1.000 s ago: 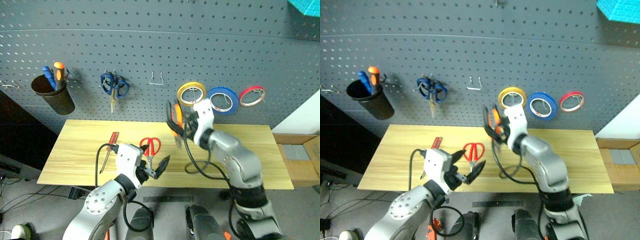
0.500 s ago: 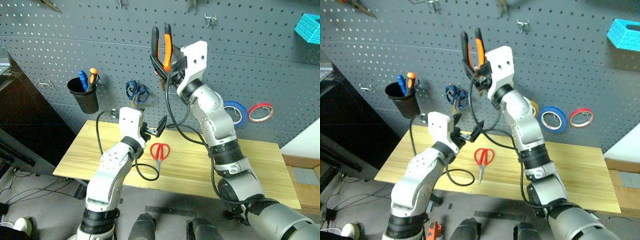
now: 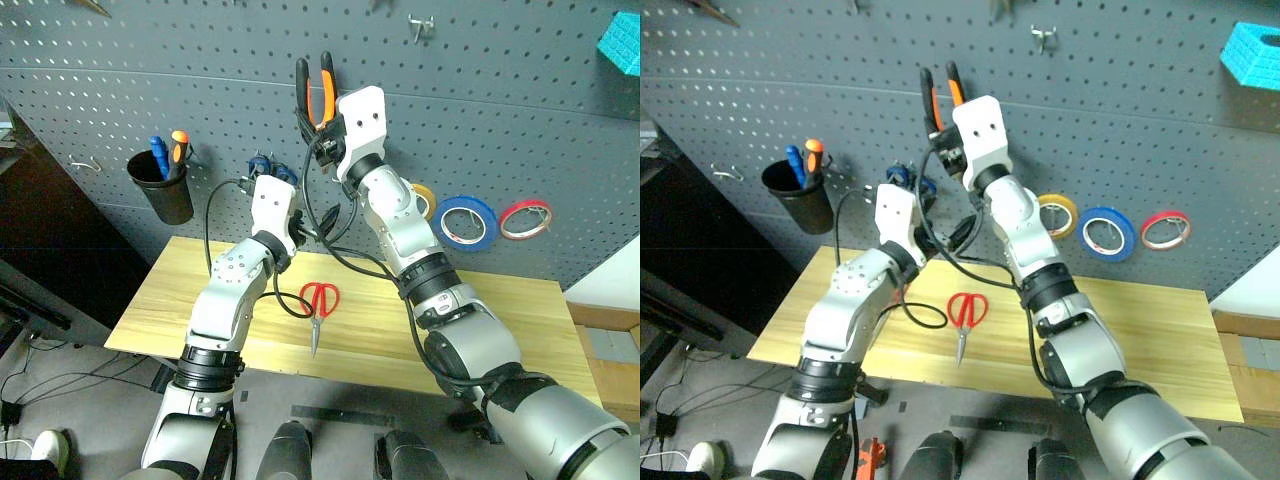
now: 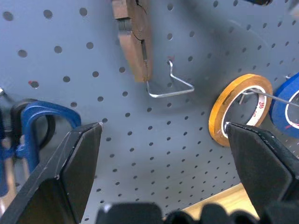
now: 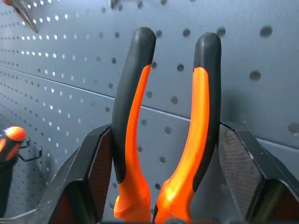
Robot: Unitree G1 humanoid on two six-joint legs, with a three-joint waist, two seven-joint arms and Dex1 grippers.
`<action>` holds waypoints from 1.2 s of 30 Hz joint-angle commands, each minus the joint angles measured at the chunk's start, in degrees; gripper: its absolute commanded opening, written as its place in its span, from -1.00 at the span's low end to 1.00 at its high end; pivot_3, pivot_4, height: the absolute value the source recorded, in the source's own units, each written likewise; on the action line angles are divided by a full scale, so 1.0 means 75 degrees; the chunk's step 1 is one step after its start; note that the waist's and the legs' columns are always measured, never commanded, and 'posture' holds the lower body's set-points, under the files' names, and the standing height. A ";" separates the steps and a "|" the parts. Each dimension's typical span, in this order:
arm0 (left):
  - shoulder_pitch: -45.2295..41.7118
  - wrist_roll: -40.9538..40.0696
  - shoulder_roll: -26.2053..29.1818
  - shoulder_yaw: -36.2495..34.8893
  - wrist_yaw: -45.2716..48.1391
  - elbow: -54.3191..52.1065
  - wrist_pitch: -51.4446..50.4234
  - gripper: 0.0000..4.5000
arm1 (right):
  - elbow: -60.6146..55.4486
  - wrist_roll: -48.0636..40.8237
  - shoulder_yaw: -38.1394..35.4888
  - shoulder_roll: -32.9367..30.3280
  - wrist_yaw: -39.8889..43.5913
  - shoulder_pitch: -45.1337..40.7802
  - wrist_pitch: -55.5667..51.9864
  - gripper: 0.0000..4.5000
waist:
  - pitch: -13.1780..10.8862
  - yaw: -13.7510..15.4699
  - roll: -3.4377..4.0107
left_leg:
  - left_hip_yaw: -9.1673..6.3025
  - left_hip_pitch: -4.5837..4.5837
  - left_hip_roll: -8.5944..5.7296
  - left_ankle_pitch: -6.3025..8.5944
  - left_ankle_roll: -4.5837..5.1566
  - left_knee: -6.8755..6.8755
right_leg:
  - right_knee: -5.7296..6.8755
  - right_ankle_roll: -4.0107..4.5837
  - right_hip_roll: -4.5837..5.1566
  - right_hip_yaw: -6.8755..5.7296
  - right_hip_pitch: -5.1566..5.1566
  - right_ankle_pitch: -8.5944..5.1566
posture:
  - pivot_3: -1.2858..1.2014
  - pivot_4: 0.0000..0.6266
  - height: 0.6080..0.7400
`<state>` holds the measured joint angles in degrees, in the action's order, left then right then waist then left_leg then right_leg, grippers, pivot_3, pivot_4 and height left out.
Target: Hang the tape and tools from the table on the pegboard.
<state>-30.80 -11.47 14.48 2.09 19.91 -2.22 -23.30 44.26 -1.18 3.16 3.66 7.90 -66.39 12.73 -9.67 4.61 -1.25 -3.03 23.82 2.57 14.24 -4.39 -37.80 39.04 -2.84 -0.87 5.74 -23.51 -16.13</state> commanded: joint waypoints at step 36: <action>0.0244 0.0010 -0.0004 -0.0054 0.0143 -0.0642 -0.0399 1.00 | -0.0314 0.1038 -0.0132 -0.0557 -0.1390 0.1013 0.0477 0.25 | -0.0493 -0.0159 0.0015 | -0.0038 -0.0003 -0.0002 -0.0083 0.0080 0.0003 | 0.0019 0.0018 0.0002 -0.0029 0.0009 0.0037 | 0.23 -0.24 1.00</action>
<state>-28.62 -11.33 14.36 2.02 20.86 -4.30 -26.72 42.66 7.27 3.53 0.51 -2.09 -57.06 17.35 -13.37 3.42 -1.14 -3.31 23.81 2.56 13.61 -3.79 -37.78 39.17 -2.70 -0.86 5.52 -23.44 -15.85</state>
